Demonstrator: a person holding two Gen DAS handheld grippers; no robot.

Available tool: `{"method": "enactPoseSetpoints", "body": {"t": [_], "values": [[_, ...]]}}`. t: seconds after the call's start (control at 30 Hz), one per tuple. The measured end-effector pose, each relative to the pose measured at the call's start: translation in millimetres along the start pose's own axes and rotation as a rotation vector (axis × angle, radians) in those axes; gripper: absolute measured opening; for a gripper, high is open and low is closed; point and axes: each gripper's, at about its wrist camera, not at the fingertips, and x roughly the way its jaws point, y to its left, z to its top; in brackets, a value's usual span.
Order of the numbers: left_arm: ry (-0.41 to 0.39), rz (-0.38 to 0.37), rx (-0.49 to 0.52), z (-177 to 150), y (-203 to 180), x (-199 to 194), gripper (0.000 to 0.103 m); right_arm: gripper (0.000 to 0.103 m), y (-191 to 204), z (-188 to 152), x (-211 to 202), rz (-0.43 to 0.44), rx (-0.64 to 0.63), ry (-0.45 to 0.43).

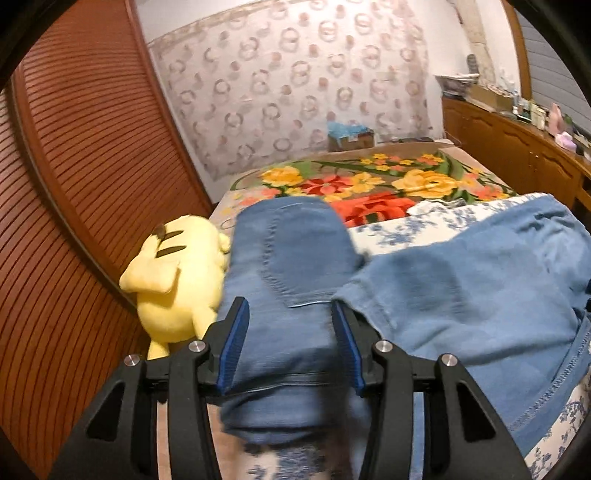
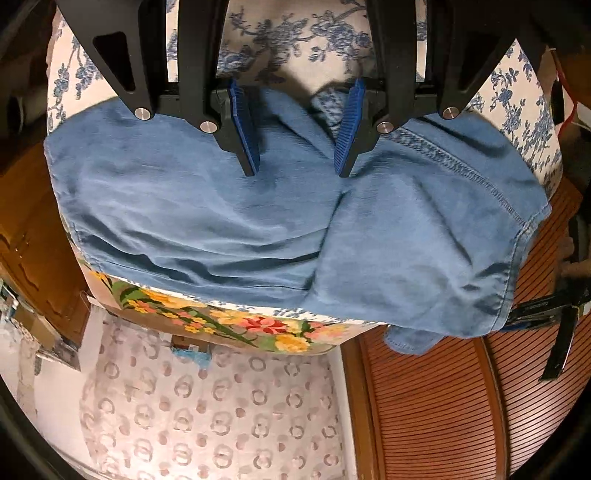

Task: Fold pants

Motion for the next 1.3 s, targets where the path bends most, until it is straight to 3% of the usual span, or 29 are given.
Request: {"method": "enactPoseSetpoints", "body": {"t": [0.2,0.67,0.93,1.3], "values": [[0.039,-0.032,-0.023,-13.0,10.6,7.3,0.048,0.044,-16.2,-2.3,-6.5,-0.024,0.048,-0.020],[-0.133,-0.181,-0.094,-21.6,-12.9,-55.4,0.048,0.044,-75.8,-26.9,-39.2,-0.210,0.202,-0.058],[-0.147,-0.290,-0.086,-22.0,-45.4,-73.9,0.048,0.044,-104.8,-37.4,-29.3,-0.316,0.279,-0.016],[-0.122,-0.356,-0.027,-29.4,-90.2,-79.4,0.048,0.044,-124.5,-14.4,-3.6,-0.271,0.388,0.010]]}}
